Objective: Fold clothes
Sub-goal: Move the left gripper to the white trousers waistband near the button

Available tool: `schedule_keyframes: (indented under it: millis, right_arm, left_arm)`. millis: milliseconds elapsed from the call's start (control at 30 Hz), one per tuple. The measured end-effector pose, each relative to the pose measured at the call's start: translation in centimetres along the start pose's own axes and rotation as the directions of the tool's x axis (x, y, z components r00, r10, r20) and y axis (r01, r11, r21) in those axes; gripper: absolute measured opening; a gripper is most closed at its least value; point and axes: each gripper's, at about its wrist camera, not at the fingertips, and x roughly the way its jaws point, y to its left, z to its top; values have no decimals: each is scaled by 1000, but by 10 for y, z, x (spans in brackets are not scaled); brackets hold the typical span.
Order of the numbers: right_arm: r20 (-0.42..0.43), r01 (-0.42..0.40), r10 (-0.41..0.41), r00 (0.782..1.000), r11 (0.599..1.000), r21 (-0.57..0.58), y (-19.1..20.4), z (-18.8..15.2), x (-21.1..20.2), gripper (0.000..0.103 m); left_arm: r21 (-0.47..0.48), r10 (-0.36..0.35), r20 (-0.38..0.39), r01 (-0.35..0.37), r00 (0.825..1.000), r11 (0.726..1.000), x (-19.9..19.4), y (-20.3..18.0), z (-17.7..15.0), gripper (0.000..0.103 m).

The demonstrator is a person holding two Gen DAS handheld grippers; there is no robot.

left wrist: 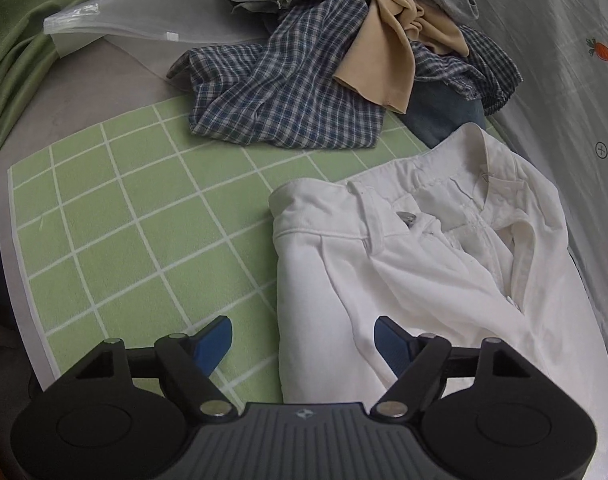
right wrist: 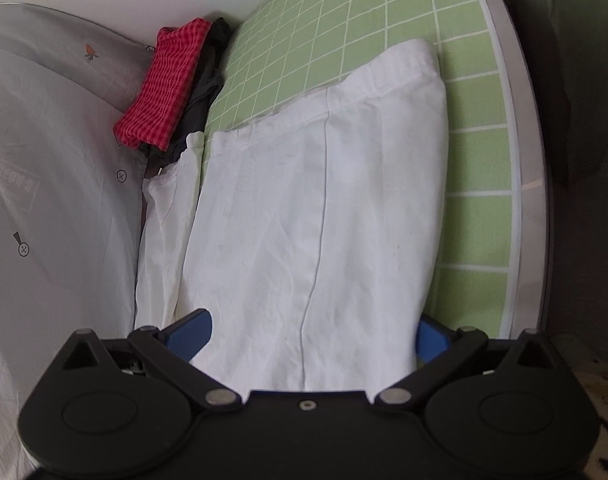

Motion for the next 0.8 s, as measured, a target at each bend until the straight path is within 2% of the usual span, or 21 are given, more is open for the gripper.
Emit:
schedule_keyframes:
  millis: [67, 133, 267, 333, 367, 400, 467, 500, 533, 600, 700, 800]
  right_arm:
    - [30, 33, -33, 999, 999, -12, 3, 2, 0, 103]
    - [55, 78, -76, 996, 997, -24, 9, 1, 1, 103]
    - [100, 174, -164, 981, 980, -100, 26, -6, 2, 103]
    - [147, 260, -237, 960, 950, -172, 41, -12, 3, 103]
    - [188, 326, -288, 939, 919, -222, 51, -16, 3, 103]
    - [244, 402, -341, 908, 873, -276, 62, -21, 4, 103]
    - [379, 563, -433, 818, 735, -377, 85, -32, 8, 103]
    - [431, 618, -455, 779, 673, -407, 95, -37, 11, 103]
    - [454, 630, -447, 770, 646, -432, 105, -40, 15, 103]
    - [466, 613, -410, 784, 630, -476, 122, -46, 24, 103]
    - [442, 573, -378, 814, 647, -503, 146, -56, 37, 103]
    - [392, 508, -332, 858, 662, -551, 169, -75, 54, 103]
  left_arm:
    - [29, 43, 8, -43, 999, 999, 2, -5, 5, 77]
    - [79, 97, 46, -100, 994, 992, -2, -14, 8, 77]
    - [156, 95, 147, -118, 985, 981, -17, -35, 25, 77]
    - [190, 86, 194, -124, 977, 974, -22, -50, 34, 78]
    - [206, 79, 213, -123, 974, 971, -23, -57, 38, 78]
    - [224, 66, 228, -118, 971, 967, -22, -66, 42, 78]
    - [253, 28, 231, -88, 972, 963, -15, -83, 50, 78]
    - [267, 7, 230, -70, 973, 961, -11, -91, 54, 78]
    - [282, -12, 223, -52, 975, 958, -6, -99, 58, 78]
    - [313, -44, 202, -22, 978, 949, 8, -117, 64, 77]
    - [353, -90, 167, 26, 982, 935, 27, -143, 71, 75]
    - [402, -145, 117, 87, 982, 912, 48, -166, 76, 69]
